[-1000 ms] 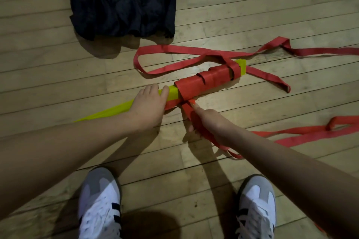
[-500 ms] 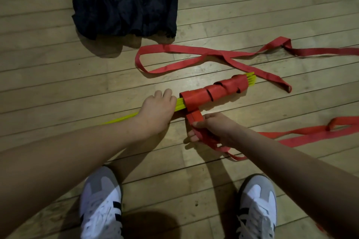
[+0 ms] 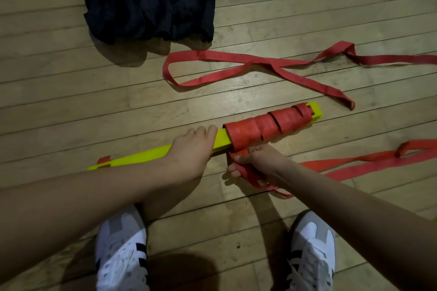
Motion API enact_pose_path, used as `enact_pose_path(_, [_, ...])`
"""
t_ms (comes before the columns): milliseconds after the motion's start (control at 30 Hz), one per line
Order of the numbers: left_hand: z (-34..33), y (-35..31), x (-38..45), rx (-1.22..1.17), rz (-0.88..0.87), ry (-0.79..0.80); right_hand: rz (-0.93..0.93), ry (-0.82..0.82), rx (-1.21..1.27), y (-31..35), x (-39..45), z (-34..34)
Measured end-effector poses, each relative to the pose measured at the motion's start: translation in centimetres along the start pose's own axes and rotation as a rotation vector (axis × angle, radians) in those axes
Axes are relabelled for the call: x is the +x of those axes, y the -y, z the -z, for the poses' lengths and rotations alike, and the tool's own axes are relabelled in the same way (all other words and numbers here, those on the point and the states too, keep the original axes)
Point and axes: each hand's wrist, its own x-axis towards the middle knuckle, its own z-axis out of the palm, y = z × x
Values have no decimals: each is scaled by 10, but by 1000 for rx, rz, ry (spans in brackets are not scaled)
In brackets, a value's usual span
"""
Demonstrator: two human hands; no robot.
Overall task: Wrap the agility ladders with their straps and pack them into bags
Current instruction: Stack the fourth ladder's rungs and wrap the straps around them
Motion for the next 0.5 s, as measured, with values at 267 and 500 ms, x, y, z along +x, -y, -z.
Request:
enact_pose_path(267, [17,13,31,-27,129,-10,103,-23,-45,23,-3,-2])
enact_pose_path(500, [32,25,57,148,140,-131,101,-1,-56,40,2,-2])
